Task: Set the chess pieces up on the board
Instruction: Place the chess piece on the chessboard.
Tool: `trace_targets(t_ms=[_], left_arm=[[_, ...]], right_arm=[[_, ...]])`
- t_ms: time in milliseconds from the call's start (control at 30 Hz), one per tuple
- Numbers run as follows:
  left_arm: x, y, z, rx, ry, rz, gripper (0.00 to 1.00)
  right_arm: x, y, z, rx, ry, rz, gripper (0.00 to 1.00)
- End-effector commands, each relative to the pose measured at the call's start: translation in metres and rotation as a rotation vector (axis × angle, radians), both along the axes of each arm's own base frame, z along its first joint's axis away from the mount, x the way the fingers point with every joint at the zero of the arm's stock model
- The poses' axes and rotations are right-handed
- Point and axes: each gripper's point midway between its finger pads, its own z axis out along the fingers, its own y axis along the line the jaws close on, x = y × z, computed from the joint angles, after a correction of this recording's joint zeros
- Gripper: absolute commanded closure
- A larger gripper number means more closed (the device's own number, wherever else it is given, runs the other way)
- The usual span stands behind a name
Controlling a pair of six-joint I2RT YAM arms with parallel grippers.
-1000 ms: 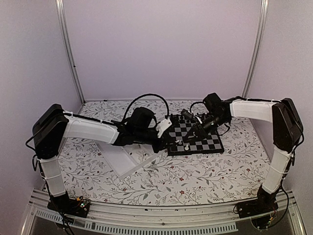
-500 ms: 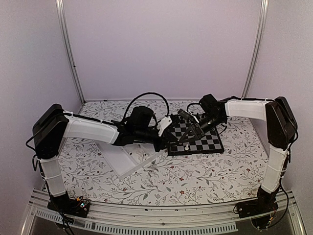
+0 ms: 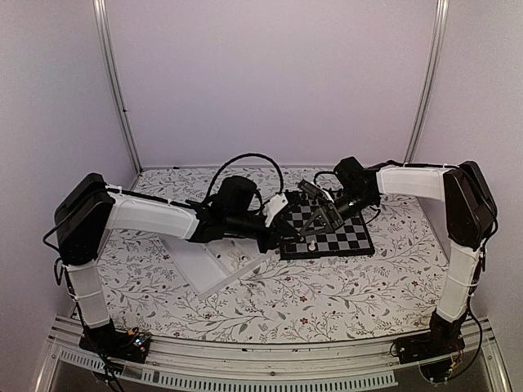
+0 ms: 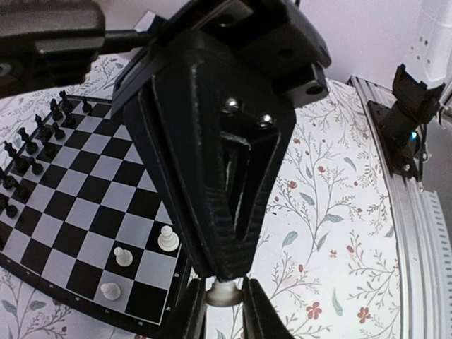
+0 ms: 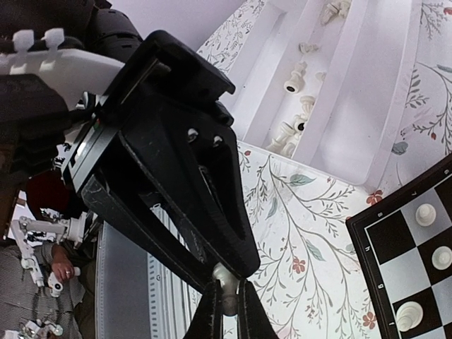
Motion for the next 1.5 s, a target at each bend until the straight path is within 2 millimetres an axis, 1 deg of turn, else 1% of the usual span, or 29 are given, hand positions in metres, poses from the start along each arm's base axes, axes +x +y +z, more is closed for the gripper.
trace_targets(t_ms=[0, 100, 167, 233, 267, 300, 367, 433, 467, 567, 633, 667, 700, 767, 900, 933, 967, 1100, 1233, 1300, 1467], left_arm=[[0.01, -0.005, 0.01, -0.023, -0.024, 0.028, 0.76], [0.016, 0.002, 0.016, -0.011, -0.049, 0.075, 0.68], [0.017, 0.01, 0.025, -0.005, -0.074, 0.104, 0.65], [0.018, 0.02, 0.035, 0.011, -0.093, 0.139, 0.64], [0.018, 0.026, 0.039, 0.019, -0.104, 0.163, 0.63], [0.021, 0.032, 0.044, 0.029, -0.116, 0.195, 0.63], [0.026, 0.046, 0.052, 0.051, -0.127, 0.264, 0.63], [0.029, 0.057, 0.061, 0.064, -0.13, 0.322, 0.63], [0.028, 0.063, 0.07, 0.057, -0.136, 0.337, 0.63], [0.025, 0.076, 0.086, 0.033, -0.142, 0.382, 0.62], [0.028, 0.088, 0.094, 0.03, -0.151, 0.445, 0.62], [0.032, 0.096, 0.098, 0.042, -0.165, 0.488, 0.62], [0.032, 0.103, 0.095, 0.066, -0.145, 0.522, 0.62], [0.034, 0.115, 0.097, 0.084, -0.146, 0.57, 0.6], [0.043, 0.14, 0.088, 0.145, -0.143, 0.681, 0.57], [0.044, 0.144, 0.085, 0.157, -0.14, 0.696, 0.57], [0.045, 0.147, 0.083, 0.168, -0.138, 0.703, 0.57], [0.043, 0.153, 0.074, 0.191, -0.125, 0.704, 0.57], [0.044, 0.162, 0.07, 0.207, -0.132, 0.731, 0.57], [0.045, 0.165, 0.07, 0.211, -0.138, 0.743, 0.57], [0.046, 0.166, 0.072, 0.207, -0.143, 0.751, 0.57]], right_arm=[[0.001, 0.003, 0.007, 0.025, -0.019, 0.013, 0.98], [0.012, -0.004, -0.001, -0.073, -0.118, -0.029, 0.98], [0.025, -0.014, -0.006, -0.166, -0.225, -0.069, 0.99], [0.04, -0.027, -0.011, -0.27, -0.337, -0.119, 0.99], [0.048, -0.034, -0.01, -0.318, -0.401, -0.145, 0.99], [0.058, -0.044, -0.014, -0.386, -0.465, -0.172, 0.99], [0.07, -0.057, -0.016, -0.468, -0.545, -0.202, 0.99], [0.078, -0.066, -0.018, -0.529, -0.591, -0.214, 0.99], [0.082, -0.069, -0.017, -0.551, -0.609, -0.218, 0.99], [0.09, -0.074, -0.023, -0.613, -0.623, -0.21, 0.99], [0.094, -0.077, -0.03, -0.657, -0.625, -0.205, 0.99], [0.096, -0.076, -0.033, -0.674, -0.629, -0.2, 0.99], [0.098, -0.077, -0.035, -0.691, -0.636, -0.2, 0.99], [0.1, -0.075, -0.039, -0.721, -0.644, -0.19, 0.99], [0.098, -0.065, -0.051, -0.763, -0.648, -0.139, 0.99], [0.097, -0.062, -0.053, -0.769, -0.651, -0.131, 0.99], [0.096, -0.06, -0.059, -0.784, -0.645, -0.118, 0.99], [0.094, -0.049, -0.07, -0.802, -0.637, -0.081, 0.99], [0.089, -0.041, -0.081, -0.813, -0.619, -0.046, 0.99], [0.087, -0.039, -0.089, -0.828, -0.612, -0.03, 0.99], [0.086, -0.034, -0.096, -0.844, -0.607, -0.009, 0.98]])
